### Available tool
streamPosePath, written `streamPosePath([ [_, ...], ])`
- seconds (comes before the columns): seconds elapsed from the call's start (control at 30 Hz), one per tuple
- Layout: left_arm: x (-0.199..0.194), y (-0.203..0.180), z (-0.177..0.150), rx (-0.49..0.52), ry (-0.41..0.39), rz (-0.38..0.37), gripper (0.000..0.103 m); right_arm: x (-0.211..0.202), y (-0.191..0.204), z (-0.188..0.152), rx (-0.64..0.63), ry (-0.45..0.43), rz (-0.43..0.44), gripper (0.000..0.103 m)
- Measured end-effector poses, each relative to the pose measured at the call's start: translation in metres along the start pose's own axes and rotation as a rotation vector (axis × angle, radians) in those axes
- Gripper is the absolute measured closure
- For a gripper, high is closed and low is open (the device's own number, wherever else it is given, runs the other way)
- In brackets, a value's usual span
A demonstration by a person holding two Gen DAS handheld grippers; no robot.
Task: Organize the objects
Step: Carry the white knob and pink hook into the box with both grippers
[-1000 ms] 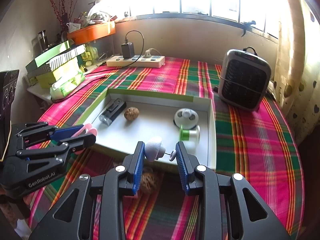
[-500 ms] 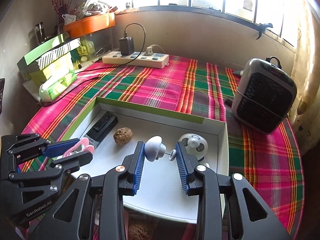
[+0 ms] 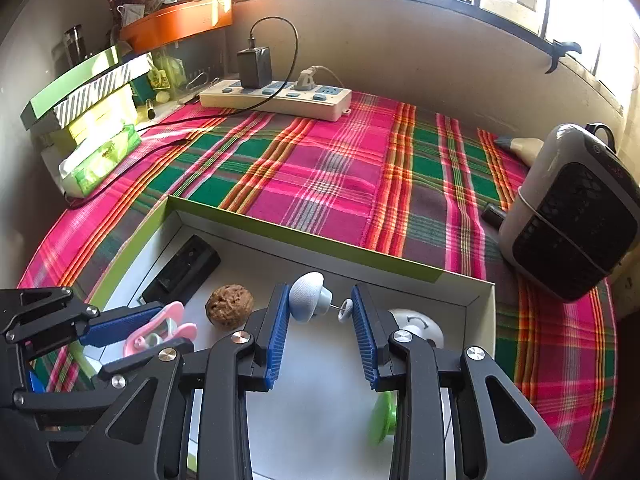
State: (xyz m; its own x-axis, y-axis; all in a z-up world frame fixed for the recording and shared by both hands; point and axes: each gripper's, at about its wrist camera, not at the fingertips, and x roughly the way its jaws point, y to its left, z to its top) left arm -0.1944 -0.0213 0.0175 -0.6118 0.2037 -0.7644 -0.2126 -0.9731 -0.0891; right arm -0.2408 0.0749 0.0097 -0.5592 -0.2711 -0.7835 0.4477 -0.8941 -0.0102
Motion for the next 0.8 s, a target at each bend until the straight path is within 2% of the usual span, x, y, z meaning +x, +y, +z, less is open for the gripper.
streamPosePath([
  [0.4, 0.01, -0.001, 0.003, 0.003, 0.016, 0.004, 0.082, 0.021, 0.0, 0.006, -0.006, 0.04, -0.006, 0.07],
  [0.8, 0.013, -0.003, 0.002, 0.008, 0.023, 0.004, 0.082, 0.025, 0.003, 0.008, -0.021, 0.065, -0.022, 0.07],
])
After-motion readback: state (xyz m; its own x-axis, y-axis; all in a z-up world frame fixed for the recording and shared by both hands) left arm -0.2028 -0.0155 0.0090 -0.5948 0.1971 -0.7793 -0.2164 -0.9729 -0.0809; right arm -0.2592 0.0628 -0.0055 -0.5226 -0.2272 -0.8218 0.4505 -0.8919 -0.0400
